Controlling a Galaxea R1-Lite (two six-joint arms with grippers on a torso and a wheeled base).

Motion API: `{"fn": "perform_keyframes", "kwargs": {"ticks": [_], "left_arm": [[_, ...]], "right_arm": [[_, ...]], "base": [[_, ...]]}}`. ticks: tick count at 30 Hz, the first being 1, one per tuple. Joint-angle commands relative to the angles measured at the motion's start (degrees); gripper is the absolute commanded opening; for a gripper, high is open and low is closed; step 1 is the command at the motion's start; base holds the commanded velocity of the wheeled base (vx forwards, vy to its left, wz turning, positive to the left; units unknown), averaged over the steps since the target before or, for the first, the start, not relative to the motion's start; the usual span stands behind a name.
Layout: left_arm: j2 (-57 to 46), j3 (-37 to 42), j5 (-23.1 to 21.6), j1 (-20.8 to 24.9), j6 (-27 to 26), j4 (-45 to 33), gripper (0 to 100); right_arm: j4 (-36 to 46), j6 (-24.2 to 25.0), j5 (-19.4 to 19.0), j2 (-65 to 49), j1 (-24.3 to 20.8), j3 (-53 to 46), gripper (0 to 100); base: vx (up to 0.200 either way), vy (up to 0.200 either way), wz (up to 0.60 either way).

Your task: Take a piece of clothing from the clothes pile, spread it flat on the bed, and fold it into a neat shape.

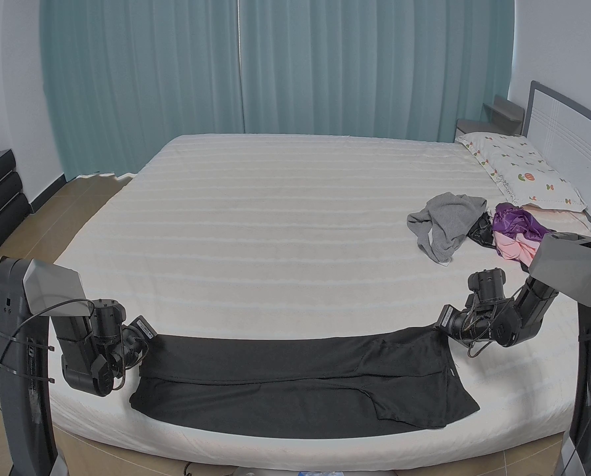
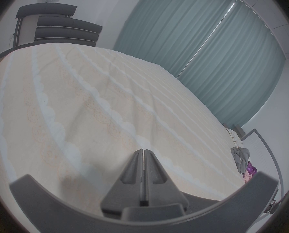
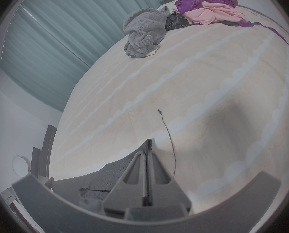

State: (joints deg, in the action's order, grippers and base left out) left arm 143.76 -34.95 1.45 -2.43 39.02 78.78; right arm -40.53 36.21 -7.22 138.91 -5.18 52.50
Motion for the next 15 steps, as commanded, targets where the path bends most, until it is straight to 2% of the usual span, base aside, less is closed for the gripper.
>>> {"fn": "perform_keyframes", "kwargs": {"ticks": [1,11,12,13,15], "left_arm": [[0.11,-0.03,0.04,-0.04,0.0,0.06,0],[0.03,0.06,-0.04,0.05,0.0,0.06,0],[0.03,0.06,-0.04,0.05,-0.09,-0.03,100],[0.03,0.06,-0.04,0.05,0.0,-0.03,100],[0.03,0.06,-0.04,0.05,0.0,-0.03,100]], "right_arm": [[-0.07,0.0,0.45,-0.04,0.61,0.14,0],[-0.07,0.0,0.71,-0.31,0.52,-0.39,0],[-0.07,0.0,0.71,-0.4,0.52,-0.39,0],[-0.07,0.0,0.71,-0.4,0.35,-0.47,100],[-0.25,0.36,0.63,-0.75,0.17,-0.47,100]], "base": [[0.0,0.0,0.0],[0.0,0.0,0.0],[0.0,0.0,0.0],[0.0,0.0,0.0],[0.0,0.0,0.0]]}}
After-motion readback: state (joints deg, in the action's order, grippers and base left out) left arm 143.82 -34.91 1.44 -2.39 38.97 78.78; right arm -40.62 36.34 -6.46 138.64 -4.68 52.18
